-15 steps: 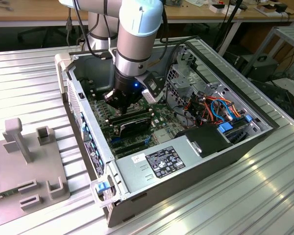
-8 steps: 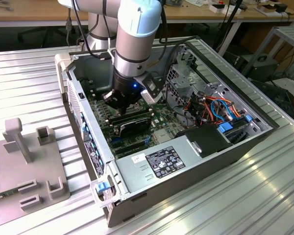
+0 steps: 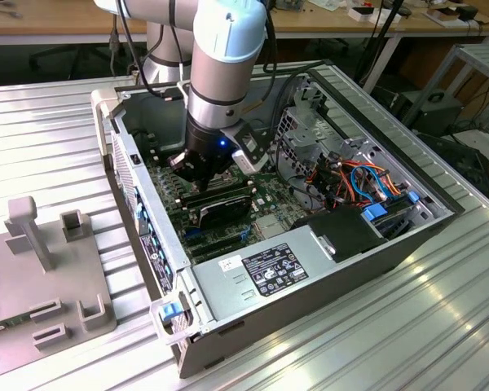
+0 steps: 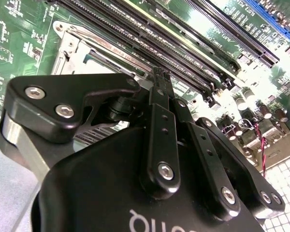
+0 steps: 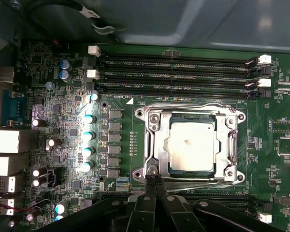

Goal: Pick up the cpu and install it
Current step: 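Install the second cpu locking lever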

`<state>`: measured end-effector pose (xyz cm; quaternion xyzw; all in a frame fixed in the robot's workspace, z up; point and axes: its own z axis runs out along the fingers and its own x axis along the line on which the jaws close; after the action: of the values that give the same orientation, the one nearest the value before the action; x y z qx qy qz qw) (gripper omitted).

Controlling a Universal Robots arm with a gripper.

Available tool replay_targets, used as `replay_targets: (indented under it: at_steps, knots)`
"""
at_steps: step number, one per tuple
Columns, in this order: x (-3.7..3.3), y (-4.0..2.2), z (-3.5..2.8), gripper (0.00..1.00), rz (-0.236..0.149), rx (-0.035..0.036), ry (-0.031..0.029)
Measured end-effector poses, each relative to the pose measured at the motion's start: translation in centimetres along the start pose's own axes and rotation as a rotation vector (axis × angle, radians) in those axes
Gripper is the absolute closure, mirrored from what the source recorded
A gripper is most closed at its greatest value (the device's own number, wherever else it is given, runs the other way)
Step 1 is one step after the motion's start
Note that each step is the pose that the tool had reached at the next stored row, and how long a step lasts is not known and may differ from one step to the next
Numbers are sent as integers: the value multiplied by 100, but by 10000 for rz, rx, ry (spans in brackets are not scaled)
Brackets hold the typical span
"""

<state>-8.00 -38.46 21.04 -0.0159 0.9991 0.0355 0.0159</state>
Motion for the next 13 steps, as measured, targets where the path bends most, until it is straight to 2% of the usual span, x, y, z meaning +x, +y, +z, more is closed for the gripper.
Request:
replay_targets:
  at_steps: [13]
  knots:
    - [36, 10, 9, 89, 1, -28, -2]
